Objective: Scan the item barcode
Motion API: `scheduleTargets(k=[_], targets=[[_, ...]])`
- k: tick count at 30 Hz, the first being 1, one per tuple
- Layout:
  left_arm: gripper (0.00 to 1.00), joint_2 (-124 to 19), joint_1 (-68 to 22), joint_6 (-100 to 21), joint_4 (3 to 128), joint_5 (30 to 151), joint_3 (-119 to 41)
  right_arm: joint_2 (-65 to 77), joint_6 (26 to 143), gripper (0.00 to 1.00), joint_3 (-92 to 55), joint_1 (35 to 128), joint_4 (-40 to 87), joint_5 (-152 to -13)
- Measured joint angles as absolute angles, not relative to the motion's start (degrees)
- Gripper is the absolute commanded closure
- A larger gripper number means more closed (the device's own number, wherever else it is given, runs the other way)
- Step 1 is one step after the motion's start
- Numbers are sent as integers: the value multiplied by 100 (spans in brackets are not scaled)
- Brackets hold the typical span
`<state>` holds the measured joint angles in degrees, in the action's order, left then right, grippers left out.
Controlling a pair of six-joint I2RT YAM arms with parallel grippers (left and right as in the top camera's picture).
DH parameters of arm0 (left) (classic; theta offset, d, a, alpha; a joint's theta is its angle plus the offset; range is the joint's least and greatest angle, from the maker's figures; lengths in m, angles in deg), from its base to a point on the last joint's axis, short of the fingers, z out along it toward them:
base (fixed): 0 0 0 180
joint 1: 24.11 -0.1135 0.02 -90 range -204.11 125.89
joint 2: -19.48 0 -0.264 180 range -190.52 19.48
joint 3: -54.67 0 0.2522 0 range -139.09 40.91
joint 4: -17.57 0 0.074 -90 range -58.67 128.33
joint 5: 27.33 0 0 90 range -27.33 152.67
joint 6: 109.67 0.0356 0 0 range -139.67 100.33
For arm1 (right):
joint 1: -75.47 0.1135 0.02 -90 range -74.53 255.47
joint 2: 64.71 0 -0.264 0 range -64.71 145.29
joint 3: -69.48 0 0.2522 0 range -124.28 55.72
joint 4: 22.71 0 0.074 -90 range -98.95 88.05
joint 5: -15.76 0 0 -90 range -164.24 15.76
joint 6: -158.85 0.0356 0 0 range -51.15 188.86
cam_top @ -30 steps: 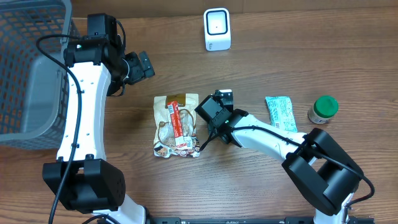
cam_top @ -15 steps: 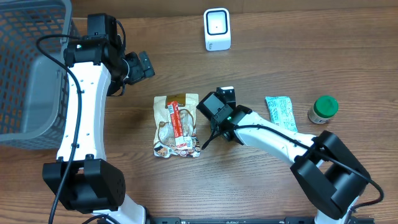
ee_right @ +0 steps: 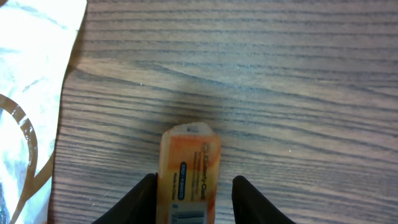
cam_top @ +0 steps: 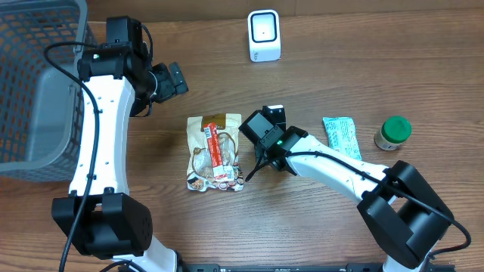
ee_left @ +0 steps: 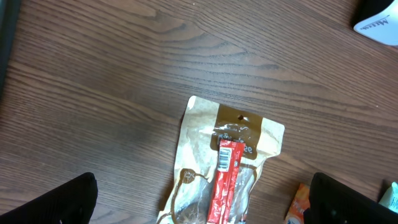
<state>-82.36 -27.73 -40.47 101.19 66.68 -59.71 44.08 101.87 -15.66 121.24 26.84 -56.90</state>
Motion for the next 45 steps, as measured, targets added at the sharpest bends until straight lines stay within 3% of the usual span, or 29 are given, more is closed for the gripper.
scheduleTargets(k=[5, 15, 34, 45], targets=[[0, -8236, -2773, -4047, 10119, 6668, -5971, 4408, 10185, 62, -1566, 12124, 2669, -5819], [0, -8236, -2773, -4047, 10119, 6668, -5971, 4408, 10189, 78, -1566, 12124, 2710, -5924], [0, -8236, -2773, -4047, 10119, 6668, -5971, 4408, 10163, 84, -1566, 12048, 3202, -4394], [0, -8236, -2773, -4047, 10119, 6668, -5971, 4408, 10159, 83, -1566, 12050, 3567, -4225]])
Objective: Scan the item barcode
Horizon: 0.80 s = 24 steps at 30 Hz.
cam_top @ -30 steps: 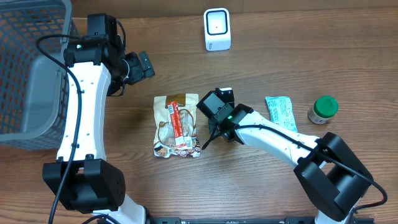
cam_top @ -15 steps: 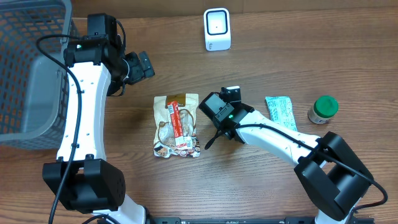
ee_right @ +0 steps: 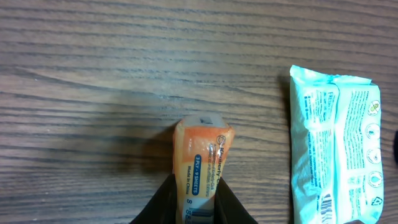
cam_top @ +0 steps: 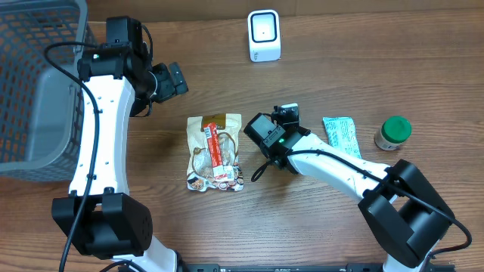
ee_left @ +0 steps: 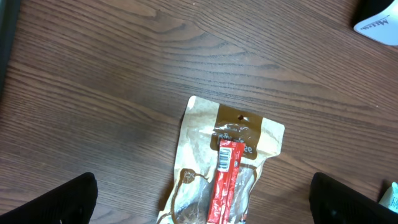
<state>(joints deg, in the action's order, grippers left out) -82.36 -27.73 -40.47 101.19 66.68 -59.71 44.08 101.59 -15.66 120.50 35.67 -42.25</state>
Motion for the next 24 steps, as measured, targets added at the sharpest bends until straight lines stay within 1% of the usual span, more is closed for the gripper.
scheduleTargets(k=[17, 19, 20, 24], targets=[[0, -8236, -2773, -4047, 10119, 6668, -5971, 4408, 10159, 82, -1566, 12048, 3567, -4492], [0, -8236, -2773, -4047, 10119, 6668, -5971, 4408, 10161, 82, -1566, 12048, 3562, -4540], [0, -8236, -2773, -4047, 10119, 6668, -5971, 4408, 10161, 79, -1566, 12048, 3562, -4553], [0, -8236, -2773, -4047, 10119, 6668, -5971, 4408, 10152, 78, -1566, 12050, 3562, -4595]])
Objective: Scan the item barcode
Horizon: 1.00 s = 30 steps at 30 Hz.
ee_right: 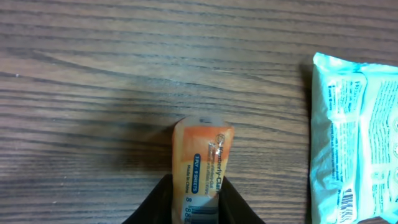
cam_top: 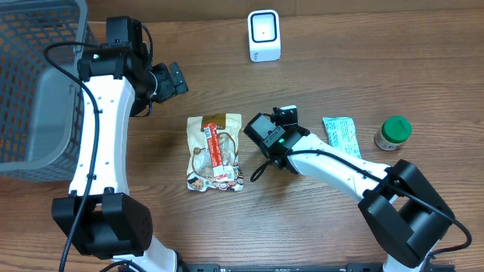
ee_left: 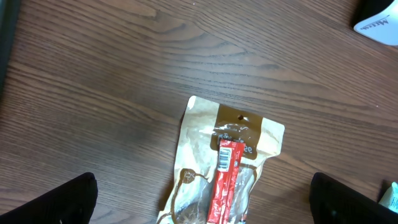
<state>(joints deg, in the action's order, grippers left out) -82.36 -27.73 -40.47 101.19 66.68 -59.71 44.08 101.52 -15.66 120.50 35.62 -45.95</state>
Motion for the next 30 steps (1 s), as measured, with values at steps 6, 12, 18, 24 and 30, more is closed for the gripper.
scheduleTargets(k=[6, 12, 18, 24, 30], targets=[[0, -8236, -2773, -4047, 10119, 6668, -5971, 4408, 10150, 77, -1566, 12048, 3512, -4737], [0, -8236, -2773, -4047, 10119, 6668, -5971, 4408, 10145, 73, -1566, 12048, 3379, -5006], [0, -8236, -2773, -4047, 10119, 6668, -5971, 4408, 10145, 69, -1566, 12048, 3350, -5176], [0, -8236, -2773, -4047, 10119, 6668, -5971, 4408, 10152, 64, -1566, 12050, 3307, -5344], [0, -8236, -2773, -4047, 10119, 6670, -5971, 4408, 10163, 55, -1566, 12050, 3298, -5410]])
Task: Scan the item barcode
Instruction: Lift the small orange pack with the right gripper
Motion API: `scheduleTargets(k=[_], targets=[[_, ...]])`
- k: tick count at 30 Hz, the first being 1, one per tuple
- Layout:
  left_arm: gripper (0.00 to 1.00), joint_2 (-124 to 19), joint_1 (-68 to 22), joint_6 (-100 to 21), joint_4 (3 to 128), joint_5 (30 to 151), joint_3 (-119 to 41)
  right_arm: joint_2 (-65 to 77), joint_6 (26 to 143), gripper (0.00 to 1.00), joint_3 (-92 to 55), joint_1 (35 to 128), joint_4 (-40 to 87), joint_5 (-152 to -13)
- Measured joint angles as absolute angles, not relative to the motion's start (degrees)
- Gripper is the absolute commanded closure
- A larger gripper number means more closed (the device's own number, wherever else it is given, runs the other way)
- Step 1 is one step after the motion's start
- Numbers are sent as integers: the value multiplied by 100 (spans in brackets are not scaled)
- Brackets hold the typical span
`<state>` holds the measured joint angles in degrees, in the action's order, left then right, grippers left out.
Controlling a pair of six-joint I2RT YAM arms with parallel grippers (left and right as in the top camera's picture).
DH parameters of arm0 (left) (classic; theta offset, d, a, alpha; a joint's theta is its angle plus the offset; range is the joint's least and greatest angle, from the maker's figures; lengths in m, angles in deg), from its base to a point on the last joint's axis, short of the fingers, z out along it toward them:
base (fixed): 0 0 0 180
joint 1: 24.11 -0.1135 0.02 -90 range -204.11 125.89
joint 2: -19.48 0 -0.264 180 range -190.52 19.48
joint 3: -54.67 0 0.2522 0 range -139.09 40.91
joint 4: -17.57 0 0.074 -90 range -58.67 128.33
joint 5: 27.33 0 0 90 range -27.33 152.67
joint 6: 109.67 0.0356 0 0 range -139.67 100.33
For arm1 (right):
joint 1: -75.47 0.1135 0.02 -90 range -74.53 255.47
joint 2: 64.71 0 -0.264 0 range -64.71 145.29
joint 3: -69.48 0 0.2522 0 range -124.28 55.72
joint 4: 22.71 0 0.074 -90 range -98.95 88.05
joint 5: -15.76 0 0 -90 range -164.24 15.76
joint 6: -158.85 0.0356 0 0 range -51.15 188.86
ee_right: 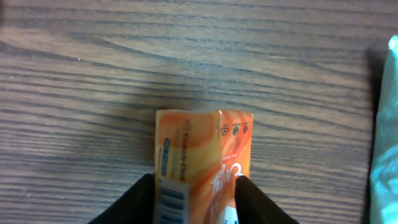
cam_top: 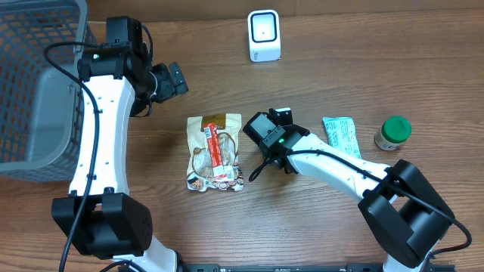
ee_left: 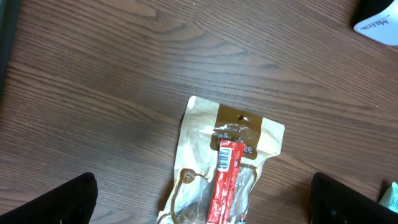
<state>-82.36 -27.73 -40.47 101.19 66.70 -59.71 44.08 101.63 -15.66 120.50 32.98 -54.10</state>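
Observation:
An orange tissue packet (ee_right: 202, 165) lies with its broad face up between the fingers of my right gripper (ee_right: 194, 202). The jaws stand wide apart, one finger along each side of the packet, and a barcode strip (ee_right: 169, 202) shows near its left edge. In the overhead view the right gripper (cam_top: 280, 117) is at mid-table, with only a sliver of the packet showing. The white scanner (cam_top: 264, 35) stands at the far edge. My left gripper (cam_top: 170, 79) hangs open, high at the left, holding nothing.
A brown snack bag with a red stick (cam_top: 215, 153) lies just left of the right gripper. A teal packet (cam_top: 340, 136) and a green-lidded jar (cam_top: 394, 132) lie to its right. A grey mesh basket (cam_top: 34, 83) fills the far left corner.
The right jaws were pinched on the packet's narrow edge and now stand wide apart, the packet showing its broad face between them. The left arm has not moved.
The right gripper stood open around the orange packet beside the snack bag. It was then shut on the packet, farther right near the teal packet, and stayed so. Now the jaws are apart again with the packet flat between them.

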Motion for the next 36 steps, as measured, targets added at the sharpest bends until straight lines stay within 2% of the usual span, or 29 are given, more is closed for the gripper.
scheduleTargets(k=[36], targets=[[0, -8236, -2773, -4047, 10119, 6668, -5971, 4408, 10165, 53, -1566, 11969, 3160, -5613]])
